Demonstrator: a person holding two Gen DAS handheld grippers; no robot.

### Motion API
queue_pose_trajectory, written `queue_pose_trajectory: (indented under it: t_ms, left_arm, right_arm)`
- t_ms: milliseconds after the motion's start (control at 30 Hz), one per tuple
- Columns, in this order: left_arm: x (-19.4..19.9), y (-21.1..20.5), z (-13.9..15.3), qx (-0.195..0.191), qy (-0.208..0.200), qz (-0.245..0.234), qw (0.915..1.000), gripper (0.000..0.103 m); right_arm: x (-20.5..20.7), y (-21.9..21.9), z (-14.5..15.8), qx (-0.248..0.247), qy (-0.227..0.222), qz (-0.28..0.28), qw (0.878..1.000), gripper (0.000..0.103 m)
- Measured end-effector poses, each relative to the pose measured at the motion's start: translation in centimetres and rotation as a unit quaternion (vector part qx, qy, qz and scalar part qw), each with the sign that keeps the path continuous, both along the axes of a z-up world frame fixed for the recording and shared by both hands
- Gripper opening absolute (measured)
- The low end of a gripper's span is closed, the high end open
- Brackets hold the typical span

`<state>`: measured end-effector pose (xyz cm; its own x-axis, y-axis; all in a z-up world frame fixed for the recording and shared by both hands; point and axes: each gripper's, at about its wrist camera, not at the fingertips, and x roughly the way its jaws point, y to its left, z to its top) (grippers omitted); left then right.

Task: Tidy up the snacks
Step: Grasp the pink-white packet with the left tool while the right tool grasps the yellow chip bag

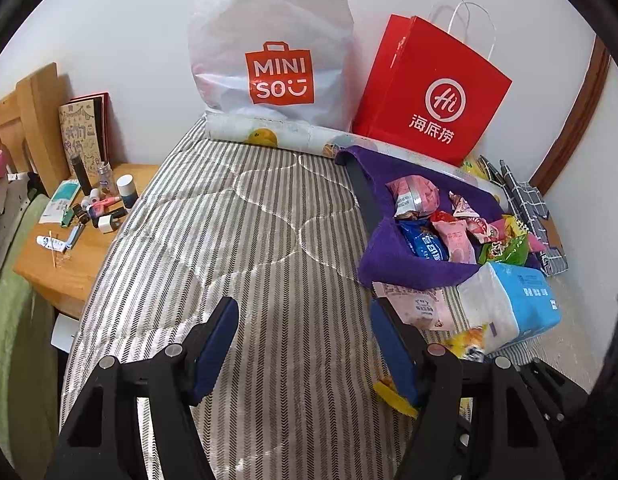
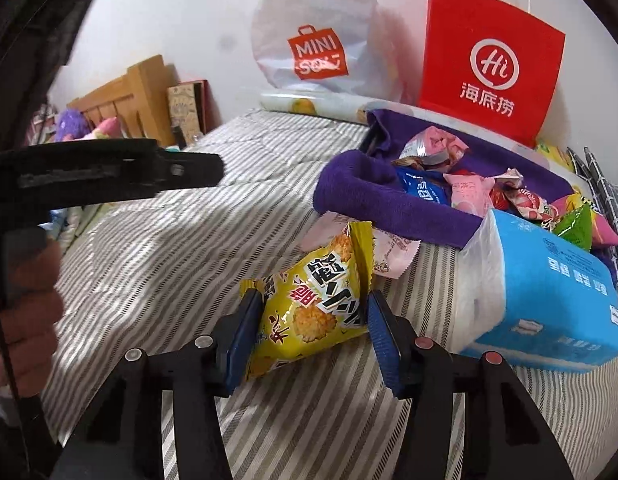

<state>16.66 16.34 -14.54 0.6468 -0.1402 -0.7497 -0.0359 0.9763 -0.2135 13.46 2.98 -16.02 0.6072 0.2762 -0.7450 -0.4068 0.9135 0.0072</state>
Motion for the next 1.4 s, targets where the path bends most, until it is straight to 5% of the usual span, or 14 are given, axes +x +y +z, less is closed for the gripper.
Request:
queue_pose_trajectory:
  t_ms: [500,967,1300,1400]
  left_arm:
    - [2.6,-6.1,-0.8,0.008,0.030,-0.040,0.9987,0.067]
    - [5.6,-10.3,-3.8,-0.001,0.073,-0.070,0.9949,0.081]
    - [6.2,-13.9,-4.6,0.103,0.067,-0.067,0.9902,0.088]
    - [6.3,-13.9,-4.6,0.105,0.064,-0.059,0.9906,0.087]
  right_arm:
    - [-4.8,-7.9,5.3,0.053,-0.070,0.001,0.996,0.053]
    - [-4.4,-21.3,6.2,0.074,-0.097,-0.119,0.985,0.053]
    - [-3.6,-25.9,4.5,0.106,-0.083,-0.167,0.977,0.053]
    - [-3.6,-26.2,4.0,0.106,-0.081,-0.169,0.977,0.053]
